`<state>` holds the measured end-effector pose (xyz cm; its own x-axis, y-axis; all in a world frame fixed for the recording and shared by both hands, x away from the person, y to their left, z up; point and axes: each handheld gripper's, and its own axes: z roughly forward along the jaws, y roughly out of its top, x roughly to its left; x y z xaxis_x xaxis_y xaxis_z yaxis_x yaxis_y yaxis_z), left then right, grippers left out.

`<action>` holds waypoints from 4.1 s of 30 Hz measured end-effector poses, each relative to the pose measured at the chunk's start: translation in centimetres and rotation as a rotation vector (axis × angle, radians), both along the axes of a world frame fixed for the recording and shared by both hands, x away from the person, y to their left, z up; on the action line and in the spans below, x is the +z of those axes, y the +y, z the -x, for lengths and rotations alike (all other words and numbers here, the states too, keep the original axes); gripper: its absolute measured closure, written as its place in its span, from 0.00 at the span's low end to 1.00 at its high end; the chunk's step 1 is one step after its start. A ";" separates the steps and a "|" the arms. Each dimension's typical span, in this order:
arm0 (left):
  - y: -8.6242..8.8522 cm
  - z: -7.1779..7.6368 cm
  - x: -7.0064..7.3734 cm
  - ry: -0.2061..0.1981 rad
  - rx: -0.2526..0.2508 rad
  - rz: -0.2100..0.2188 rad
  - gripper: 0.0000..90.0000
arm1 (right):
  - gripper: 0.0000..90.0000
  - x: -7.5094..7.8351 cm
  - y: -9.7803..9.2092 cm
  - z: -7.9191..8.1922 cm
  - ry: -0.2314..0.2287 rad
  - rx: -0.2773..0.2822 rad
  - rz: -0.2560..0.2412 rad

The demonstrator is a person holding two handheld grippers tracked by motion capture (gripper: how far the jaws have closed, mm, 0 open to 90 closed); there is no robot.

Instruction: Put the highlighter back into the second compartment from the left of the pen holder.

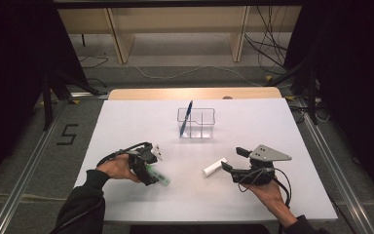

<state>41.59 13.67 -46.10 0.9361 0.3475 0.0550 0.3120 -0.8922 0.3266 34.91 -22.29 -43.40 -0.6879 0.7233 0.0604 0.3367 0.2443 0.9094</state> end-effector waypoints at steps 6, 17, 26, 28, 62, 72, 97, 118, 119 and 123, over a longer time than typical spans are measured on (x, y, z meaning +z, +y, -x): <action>-0.3 -0.1 -0.1 -0.006 -0.028 -0.043 0.25 | 0.27 0.0 0.0 0.0 0.000 0.000 -0.001; -0.6 -0.4 -0.4 0.045 -0.057 -0.073 0.37 | 0.27 0.0 -0.1 0.0 -0.001 -0.002 0.002; -0.6 -0.1 0.0 0.084 -0.116 -0.091 0.73 | 0.27 0.0 -0.1 0.0 -0.005 0.000 0.002; -0.5 -0.2 0.1 0.101 -0.110 -0.090 0.74 | 0.27 0.0 0.0 0.0 -0.007 -0.001 0.003; -4.3 0.4 4.5 0.251 0.160 0.051 0.74 | 0.28 0.7 2.0 1.8 -0.149 0.051 0.149; -6.1 1.4 4.9 0.252 0.131 0.035 0.74 | 0.30 0.6 4.4 3.3 -0.256 0.118 0.290; -8.0 2.1 6.1 0.276 0.075 -0.002 0.74 | 0.34 -0.5 8.1 5.9 -0.407 0.207 0.516; -9.1 2.3 7.3 0.284 0.044 0.017 0.74 | 0.42 -2.1 10.6 7.6 -0.662 0.235 0.811; -9.1 2.3 7.3 0.282 0.043 0.015 0.74 | 0.42 -2.2 10.8 7.8 -0.668 0.231 0.823; -9.4 2.4 7.3 0.286 0.036 0.014 0.74 | 0.43 -2.5 11.1 7.8 -0.692 0.240 0.853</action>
<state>39.21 4.24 -38.80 0.8999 0.3796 -0.2148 0.4246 -0.8748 0.2331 27.09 -11.20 -45.91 -0.5086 0.1903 -0.8397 -0.3147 0.8667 0.3870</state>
